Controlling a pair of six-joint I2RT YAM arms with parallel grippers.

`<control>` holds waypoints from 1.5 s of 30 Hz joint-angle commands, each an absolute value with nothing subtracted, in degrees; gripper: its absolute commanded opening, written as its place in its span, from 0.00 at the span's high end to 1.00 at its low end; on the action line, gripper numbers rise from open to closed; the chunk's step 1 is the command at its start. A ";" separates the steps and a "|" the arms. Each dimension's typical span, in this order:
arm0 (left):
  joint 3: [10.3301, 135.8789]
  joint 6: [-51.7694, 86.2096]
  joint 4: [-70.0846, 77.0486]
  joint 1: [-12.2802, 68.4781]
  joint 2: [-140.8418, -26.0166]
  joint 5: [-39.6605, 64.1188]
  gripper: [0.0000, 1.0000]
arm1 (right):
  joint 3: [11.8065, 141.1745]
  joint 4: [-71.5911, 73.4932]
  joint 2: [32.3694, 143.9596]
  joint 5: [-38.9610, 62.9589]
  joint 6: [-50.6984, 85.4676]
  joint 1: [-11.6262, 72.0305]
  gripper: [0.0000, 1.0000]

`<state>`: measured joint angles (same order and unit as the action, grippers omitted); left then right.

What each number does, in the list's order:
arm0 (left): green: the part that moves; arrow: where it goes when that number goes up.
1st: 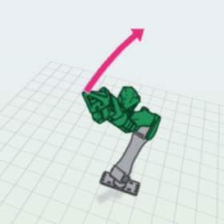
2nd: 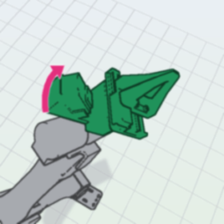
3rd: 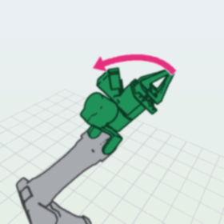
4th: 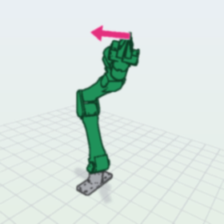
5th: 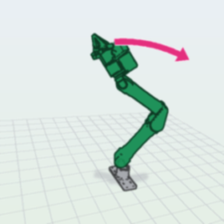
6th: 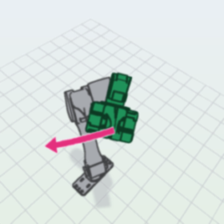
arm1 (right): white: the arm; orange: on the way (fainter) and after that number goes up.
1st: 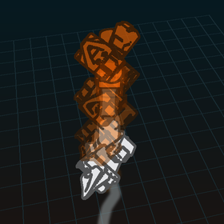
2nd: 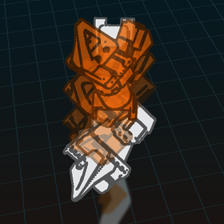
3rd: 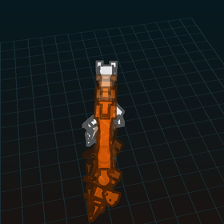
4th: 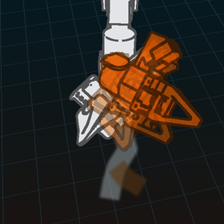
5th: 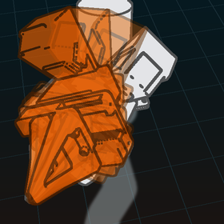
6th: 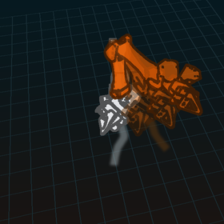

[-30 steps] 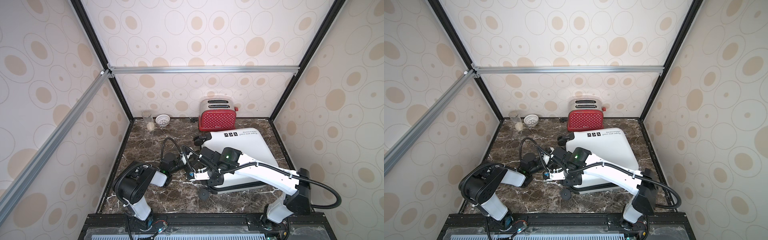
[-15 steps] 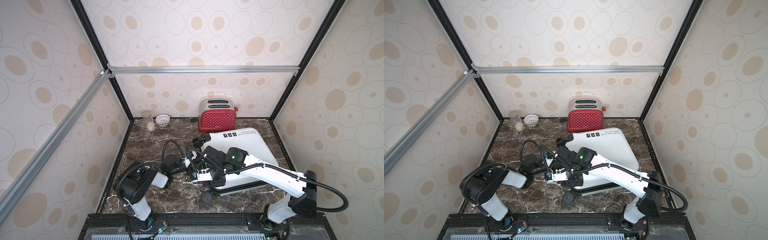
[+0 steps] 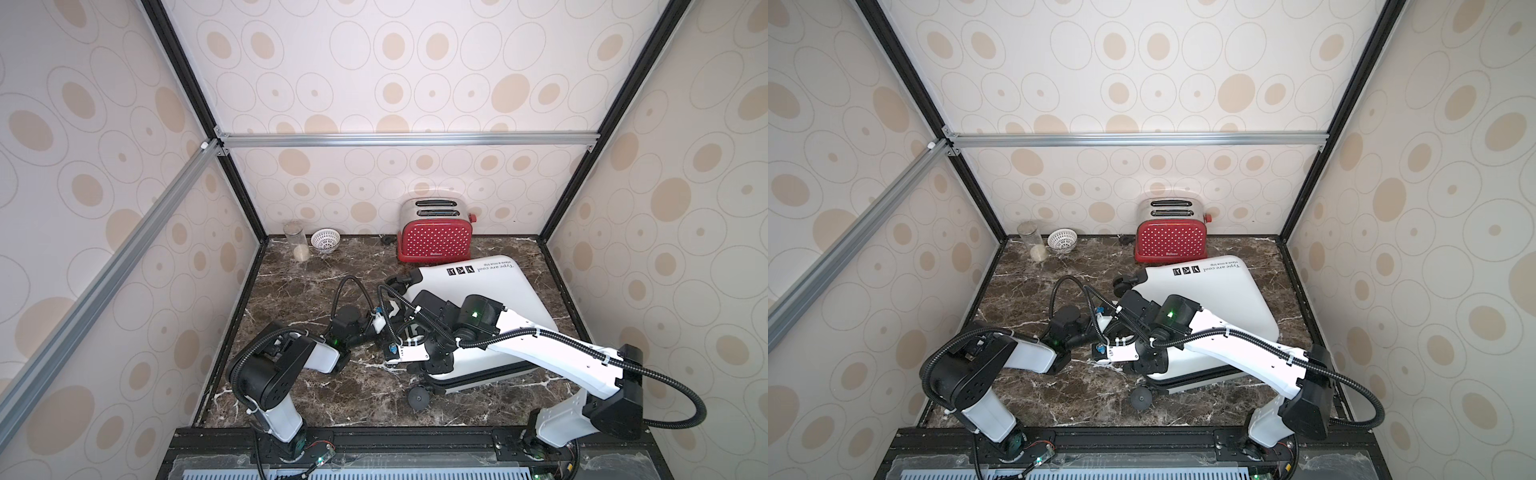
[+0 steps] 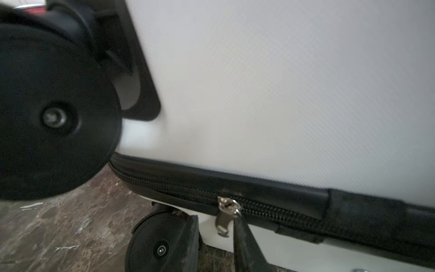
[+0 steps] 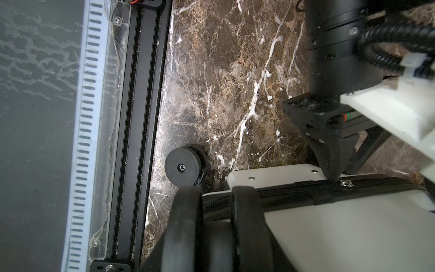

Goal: Open the suitcase zippers
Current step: Unzip the zipper on the suitcase.

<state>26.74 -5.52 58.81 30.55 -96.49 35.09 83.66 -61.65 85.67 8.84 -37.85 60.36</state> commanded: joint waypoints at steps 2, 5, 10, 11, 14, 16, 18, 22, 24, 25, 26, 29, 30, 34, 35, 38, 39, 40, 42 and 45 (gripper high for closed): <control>27.19 -6.59 58.35 30.94 -96.45 31.00 0.89 | 84.53 -58.54 81.67 12.36 -38.67 60.23 1.00; 26.26 -6.05 60.51 30.94 -95.96 31.24 0.87 | 84.44 -58.28 81.43 13.15 -38.67 60.21 1.00; 24.66 -1.94 70.52 31.02 -97.19 32.61 0.82 | 84.29 -58.10 80.95 14.80 -38.49 60.23 1.00; 24.48 -1.46 71.91 31.07 -97.49 32.61 0.89 | 84.20 -58.10 80.71 14.97 -38.50 60.25 1.00; 23.76 -0.74 76.11 31.03 -97.61 33.84 1.00 | 83.81 -58.10 80.02 15.12 -38.45 60.19 1.00; 23.69 -0.58 76.59 31.05 -97.13 34.06 1.00 | 83.58 -58.18 79.60 15.01 -38.41 60.14 1.00; 24.03 -0.92 74.26 31.03 -96.53 32.16 1.00 | 83.48 -58.27 79.32 14.94 -38.34 60.13 1.00; 24.49 -2.61 67.57 30.94 -94.50 23.41 1.00 | 83.06 -58.40 78.69 15.68 -38.19 60.05 1.00; 25.32 -1.41 64.56 30.12 -93.89 19.69 1.00 | 82.59 -58.85 78.19 16.60 -38.29 60.03 1.00; 25.61 -0.36 64.18 29.39 -93.78 18.65 1.00 | 82.45 -59.37 77.91 17.45 -38.62 60.03 1.00; 25.93 0.66 64.16 28.45 -93.76 17.88 1.00 | 82.22 -60.07 77.52 18.43 -38.84 60.03 1.00; 29.10 0.72 60.71 25.97 -94.23 16.45 1.00 | 81.65 -62.04 75.87 21.98 -39.26 60.03 1.00; 31.14 0.09 58.33 25.26 -94.69 16.56 1.00 | 81.44 -62.54 75.08 22.84 -39.12 60.12 1.00; 37.63 -1.84 54.22 23.30 -97.37 18.47 1.00 | 81.60 -63.72 71.92 25.50 -38.50 60.07 1.00; 39.04 -2.38 53.98 23.22 -98.20 19.36 1.00 | 81.76 -63.80 71.20 26.07 -38.33 60.03 1.00; 43.45 -4.29 53.57 22.95 -100.89 24.03 1.00 | 82.75 -64.06 69.80 28.35 -38.78 59.53 1.00; 44.76 -4.37 54.13 22.95 -101.87 25.70 1.00 | 83.23 -64.01 69.58 29.26 -38.84 59.27 1.00; 45.84 -4.05 54.41 22.94 -102.66 26.60 1.00 | 83.72 -63.46 69.47 29.57 -38.73 58.95 1.00; 47.06 -3.47 55.15 22.94 -103.75 29.00 1.00 | 84.39 -62.30 69.62 28.07 -38.23 58.00 1.00; 44.36 -0.98 58.41 22.94 -101.99 27.25 0.91 | 86.23 -61.44 70.39 30.65 -37.26 54.28 1.00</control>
